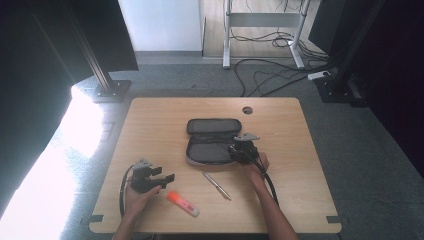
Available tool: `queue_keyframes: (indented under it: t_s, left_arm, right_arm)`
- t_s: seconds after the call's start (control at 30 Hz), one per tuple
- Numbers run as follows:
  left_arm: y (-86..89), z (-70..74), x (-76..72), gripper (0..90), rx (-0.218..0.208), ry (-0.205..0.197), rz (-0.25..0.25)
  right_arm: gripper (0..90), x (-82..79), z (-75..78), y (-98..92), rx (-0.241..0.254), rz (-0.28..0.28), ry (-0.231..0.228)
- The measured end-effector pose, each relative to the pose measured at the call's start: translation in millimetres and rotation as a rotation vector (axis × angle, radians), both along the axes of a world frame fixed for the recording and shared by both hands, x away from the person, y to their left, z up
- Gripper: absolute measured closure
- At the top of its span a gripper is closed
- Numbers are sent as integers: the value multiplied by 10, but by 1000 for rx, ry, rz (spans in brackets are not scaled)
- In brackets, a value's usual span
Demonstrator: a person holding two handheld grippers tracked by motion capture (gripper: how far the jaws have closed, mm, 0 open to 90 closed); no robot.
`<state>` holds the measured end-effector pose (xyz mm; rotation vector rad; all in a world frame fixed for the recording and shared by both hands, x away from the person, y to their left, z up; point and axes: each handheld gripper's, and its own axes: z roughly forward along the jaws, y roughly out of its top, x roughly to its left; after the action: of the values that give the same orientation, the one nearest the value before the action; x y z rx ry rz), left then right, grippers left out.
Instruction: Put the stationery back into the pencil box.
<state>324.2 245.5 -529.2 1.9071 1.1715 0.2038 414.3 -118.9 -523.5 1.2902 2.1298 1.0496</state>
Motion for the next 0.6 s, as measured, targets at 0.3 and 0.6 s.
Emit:
queue_keyframes:
  t_s: [0.3, 0.6]
  left_arm:
    - [-2, 0, 0, 282, 0, 0, 1]
    - [-8, 4, -3, 282, -1, -2, 1]
  right_arm:
    - [505, -101, 113, -45, 58, 7, -36]
    - [464, -251, 197, -125, 132, 35, -74]
